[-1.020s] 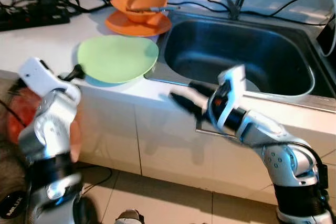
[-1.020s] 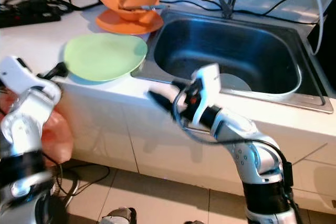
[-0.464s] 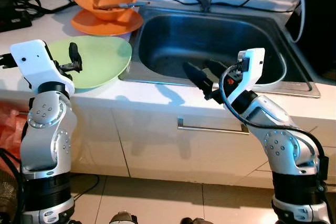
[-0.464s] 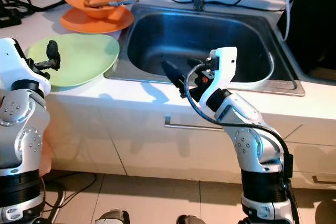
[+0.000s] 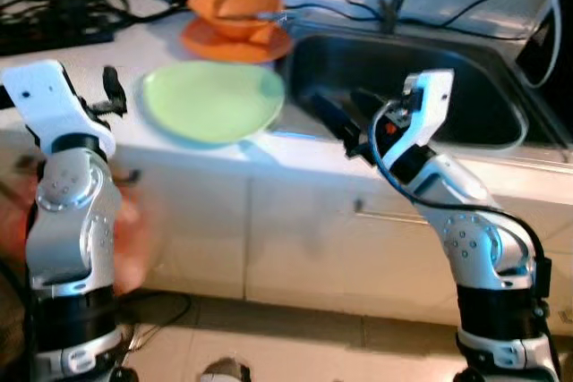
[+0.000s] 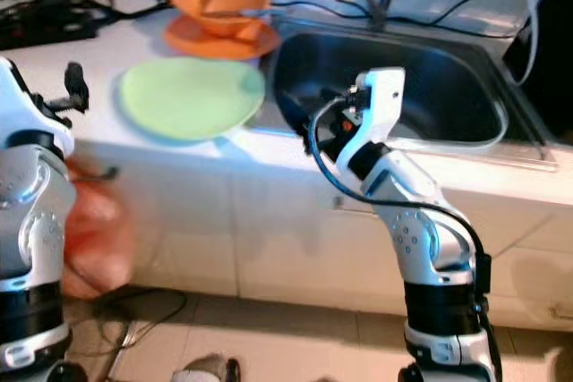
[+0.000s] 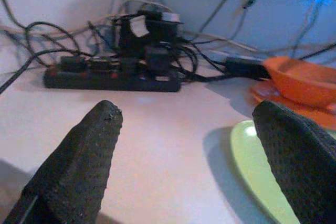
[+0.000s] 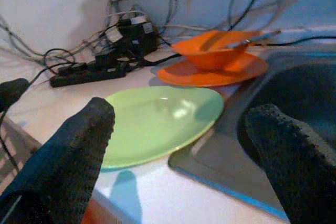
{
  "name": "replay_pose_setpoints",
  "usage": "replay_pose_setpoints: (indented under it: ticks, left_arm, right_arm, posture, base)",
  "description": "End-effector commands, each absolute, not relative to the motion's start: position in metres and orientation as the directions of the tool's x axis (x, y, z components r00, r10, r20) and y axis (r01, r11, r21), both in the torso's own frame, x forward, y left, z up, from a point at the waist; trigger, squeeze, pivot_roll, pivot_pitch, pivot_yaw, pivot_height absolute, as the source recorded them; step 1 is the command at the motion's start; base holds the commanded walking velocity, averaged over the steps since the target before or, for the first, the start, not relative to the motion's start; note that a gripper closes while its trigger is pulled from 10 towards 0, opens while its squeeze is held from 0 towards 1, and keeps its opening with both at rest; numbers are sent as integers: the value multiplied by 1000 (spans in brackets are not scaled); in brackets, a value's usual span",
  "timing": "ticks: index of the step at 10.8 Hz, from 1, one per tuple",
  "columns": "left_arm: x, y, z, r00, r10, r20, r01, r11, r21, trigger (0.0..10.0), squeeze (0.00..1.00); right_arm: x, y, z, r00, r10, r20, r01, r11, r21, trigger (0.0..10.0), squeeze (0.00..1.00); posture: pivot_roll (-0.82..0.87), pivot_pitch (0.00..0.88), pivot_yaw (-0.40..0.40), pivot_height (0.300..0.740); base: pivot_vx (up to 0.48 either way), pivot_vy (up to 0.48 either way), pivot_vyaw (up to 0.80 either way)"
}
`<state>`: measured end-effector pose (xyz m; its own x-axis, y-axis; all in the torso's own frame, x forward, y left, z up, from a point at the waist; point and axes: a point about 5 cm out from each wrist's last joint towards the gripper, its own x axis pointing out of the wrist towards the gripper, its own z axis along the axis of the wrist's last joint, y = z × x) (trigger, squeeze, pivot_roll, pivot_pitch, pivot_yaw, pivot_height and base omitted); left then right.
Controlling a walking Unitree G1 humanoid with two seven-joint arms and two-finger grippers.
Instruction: Kitchen organization
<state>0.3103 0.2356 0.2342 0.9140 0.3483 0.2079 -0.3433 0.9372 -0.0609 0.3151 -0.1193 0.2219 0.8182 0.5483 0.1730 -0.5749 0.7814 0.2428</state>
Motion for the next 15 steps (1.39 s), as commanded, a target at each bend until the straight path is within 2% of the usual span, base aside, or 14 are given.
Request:
replay_pose_setpoints:
  ticks: [1,4,8,12,15]
  left_arm:
    - [314,229,240,922,310,233,-306,950,-54,10000,0]
    - [319,217,246,942,206,265,-206,978,-30,10000,0]
    - [318,213,243,947,178,267,-178,984,-23,10000,0]
    - [319,215,243,942,200,270,-200,979,-30,10000,0]
    - [318,217,235,949,198,246,-210,978,20,10000,0]
  right_arm:
    - [317,-128,222,842,509,176,-539,809,237,10000,0]
    - [322,-136,230,877,427,221,-469,862,195,10000,0]
    - [324,-142,235,906,314,284,-347,935,73,10000,0]
    - [322,-135,231,893,347,287,-374,927,41,10000,0]
    - [324,-123,230,880,373,295,-402,915,42,10000,0]
  posture:
    - [112,80,-42,740]
    - [108,80,-40,740]
    - [105,79,-41,740]
    - [104,75,-44,740]
    - [136,60,-34,740]
  base:
    - [0,0,0]
    - [102,0,0]
    - [476,0,0]
    - [474,0,0]
    - [0,0,0]
